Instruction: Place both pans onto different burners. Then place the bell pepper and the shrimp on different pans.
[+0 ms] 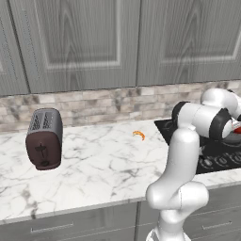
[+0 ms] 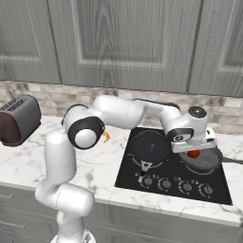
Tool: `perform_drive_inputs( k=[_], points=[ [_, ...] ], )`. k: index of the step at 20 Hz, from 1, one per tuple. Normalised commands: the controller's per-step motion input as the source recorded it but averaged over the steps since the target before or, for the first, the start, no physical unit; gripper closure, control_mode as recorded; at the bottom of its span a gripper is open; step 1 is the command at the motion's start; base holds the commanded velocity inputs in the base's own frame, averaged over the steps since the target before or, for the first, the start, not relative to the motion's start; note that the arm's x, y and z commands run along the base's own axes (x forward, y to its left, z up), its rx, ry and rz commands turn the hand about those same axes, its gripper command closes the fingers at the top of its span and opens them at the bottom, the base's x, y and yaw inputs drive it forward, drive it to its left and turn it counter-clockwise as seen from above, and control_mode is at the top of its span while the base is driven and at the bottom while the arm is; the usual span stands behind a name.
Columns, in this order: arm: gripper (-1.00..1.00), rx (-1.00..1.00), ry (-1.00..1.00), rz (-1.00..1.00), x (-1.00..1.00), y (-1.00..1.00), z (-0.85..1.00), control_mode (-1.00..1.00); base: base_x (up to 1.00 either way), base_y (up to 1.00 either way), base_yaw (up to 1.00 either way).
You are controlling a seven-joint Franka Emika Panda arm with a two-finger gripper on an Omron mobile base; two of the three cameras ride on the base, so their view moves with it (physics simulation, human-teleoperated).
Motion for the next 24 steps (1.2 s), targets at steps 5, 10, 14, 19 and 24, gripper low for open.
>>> perform_drive_inputs(
  k=[5,10,14,19,24],
  points=[
    [1.00,0.00,-0.01,0.00,0.18,-0.12,-0.13,-1.00,0.00,0.00,0.00],
    [1.00,0.00,-0.01,0.00,0.18,-0.01,-0.18,-1.00,0.00,0.00,0.00],
    [1.00,0.00,0.00,0.00,0.14,0.00,-0.20,-1.00,0.00,0.00,0.00],
    [1.00,0.00,0.00,0.00,0.13,0.00,-0.19,-1.00,0.00,0.00,0.00],
    [1.00,0.00,0.00,0.00,0.16,0.00,-0.16,-1.00,0.00,0.00,0.00]
  ],
)
